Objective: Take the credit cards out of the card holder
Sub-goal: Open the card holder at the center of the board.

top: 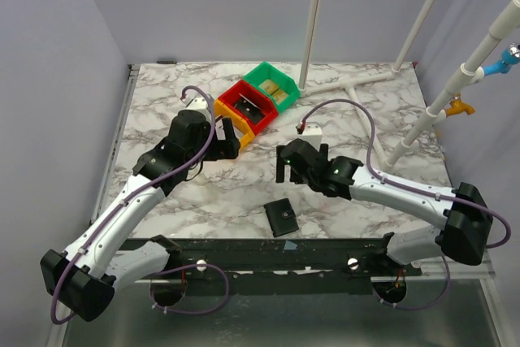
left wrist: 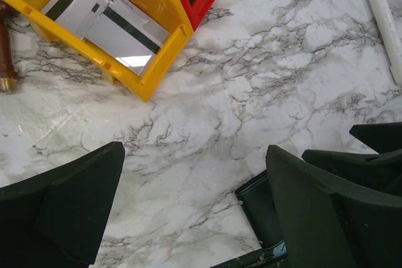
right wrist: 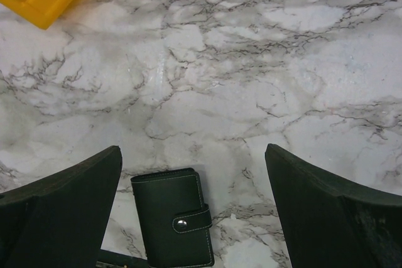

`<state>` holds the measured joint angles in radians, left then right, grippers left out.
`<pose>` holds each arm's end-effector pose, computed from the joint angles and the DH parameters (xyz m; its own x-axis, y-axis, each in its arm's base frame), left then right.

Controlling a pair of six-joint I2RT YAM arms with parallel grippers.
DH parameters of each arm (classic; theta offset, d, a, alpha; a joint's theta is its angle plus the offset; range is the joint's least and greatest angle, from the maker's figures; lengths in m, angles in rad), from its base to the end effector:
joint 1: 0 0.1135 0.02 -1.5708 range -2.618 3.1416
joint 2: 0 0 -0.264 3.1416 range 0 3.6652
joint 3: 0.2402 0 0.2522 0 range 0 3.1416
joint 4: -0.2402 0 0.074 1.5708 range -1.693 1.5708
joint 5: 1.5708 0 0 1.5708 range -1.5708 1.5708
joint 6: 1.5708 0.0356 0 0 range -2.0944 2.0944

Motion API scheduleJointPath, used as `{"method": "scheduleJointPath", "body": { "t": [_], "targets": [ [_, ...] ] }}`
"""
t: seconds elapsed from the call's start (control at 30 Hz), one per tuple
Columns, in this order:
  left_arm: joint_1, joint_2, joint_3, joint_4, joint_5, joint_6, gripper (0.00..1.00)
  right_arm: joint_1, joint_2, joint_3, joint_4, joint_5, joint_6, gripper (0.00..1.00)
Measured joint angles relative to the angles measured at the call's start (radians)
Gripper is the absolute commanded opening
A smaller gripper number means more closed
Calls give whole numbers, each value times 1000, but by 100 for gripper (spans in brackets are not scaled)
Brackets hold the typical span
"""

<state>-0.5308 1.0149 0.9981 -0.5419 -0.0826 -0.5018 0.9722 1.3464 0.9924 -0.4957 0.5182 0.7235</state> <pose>0.1907 -0.1086 0.3356 -0.6144 -0.1952 -0.7644 0.1695 0.9136 -0.3695 0.1730 0.2223 0.2634 -0.6703 0.0379 -0.7411 -0.1196 0.9801 0.1582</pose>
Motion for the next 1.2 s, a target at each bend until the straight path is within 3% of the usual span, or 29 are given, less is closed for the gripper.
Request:
{"method": "scheduleJointPath", "body": {
  "t": [0.33,0.73,0.87,1.13,1.2],
  "targets": [
    [0,-27,-86,0,0,-39,99,116,135,22,-47,8,29,92],
    [0,-90,-216,1,0,-101,99,241,245,55,-141,19,109,68],
    [0,-103,-240,2,0,-113,99,278,264,55,-178,21,141,52],
    [0,-106,-251,2,0,-124,99,301,301,54,-204,21,179,50],
    [0,-106,-251,2,0,-126,99,304,312,54,-204,21,185,46]
  ]
}}
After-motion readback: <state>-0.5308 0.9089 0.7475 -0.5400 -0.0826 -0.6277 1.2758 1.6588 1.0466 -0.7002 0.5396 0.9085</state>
